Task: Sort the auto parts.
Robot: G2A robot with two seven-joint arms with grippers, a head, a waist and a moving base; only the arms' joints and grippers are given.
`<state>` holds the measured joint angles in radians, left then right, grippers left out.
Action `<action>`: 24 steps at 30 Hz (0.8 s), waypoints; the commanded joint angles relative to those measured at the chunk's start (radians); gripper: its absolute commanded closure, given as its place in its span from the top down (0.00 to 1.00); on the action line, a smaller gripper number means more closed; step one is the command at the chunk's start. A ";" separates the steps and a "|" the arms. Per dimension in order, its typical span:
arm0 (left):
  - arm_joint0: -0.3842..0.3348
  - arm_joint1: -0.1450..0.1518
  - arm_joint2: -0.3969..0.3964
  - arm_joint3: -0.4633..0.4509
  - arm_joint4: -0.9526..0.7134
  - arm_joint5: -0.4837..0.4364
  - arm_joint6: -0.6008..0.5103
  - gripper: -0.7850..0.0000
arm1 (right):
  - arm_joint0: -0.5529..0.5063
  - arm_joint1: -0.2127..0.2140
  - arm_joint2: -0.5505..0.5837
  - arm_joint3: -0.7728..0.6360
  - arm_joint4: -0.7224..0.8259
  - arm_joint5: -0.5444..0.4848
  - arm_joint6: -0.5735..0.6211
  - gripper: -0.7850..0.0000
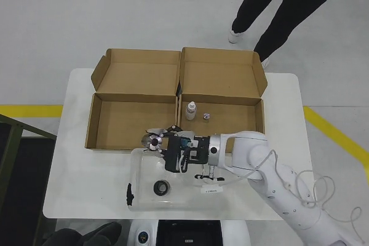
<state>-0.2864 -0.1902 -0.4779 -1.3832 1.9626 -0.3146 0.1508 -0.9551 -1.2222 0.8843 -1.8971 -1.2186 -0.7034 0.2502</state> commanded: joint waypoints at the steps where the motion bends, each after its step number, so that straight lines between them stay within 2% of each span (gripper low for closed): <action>1: 0.000 0.000 0.000 0.000 0.000 0.000 0.000 1.00 | 0.002 0.000 0.009 -0.001 0.004 0.006 -0.004 0.00; 16: 0.000 0.000 0.000 0.000 0.000 0.000 0.000 1.00 | 0.027 -0.013 0.015 0.049 0.011 0.061 -0.066 0.00; 24: 0.000 0.000 0.000 0.000 0.000 0.000 0.000 1.00 | 0.085 -0.033 -0.021 0.158 0.003 0.098 -0.071 0.00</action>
<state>-0.2864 -0.1902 -0.4779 -1.3832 1.9626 -0.3146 0.1508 -0.8814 -1.2517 0.8700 -1.7587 -1.2183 -0.6094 0.1778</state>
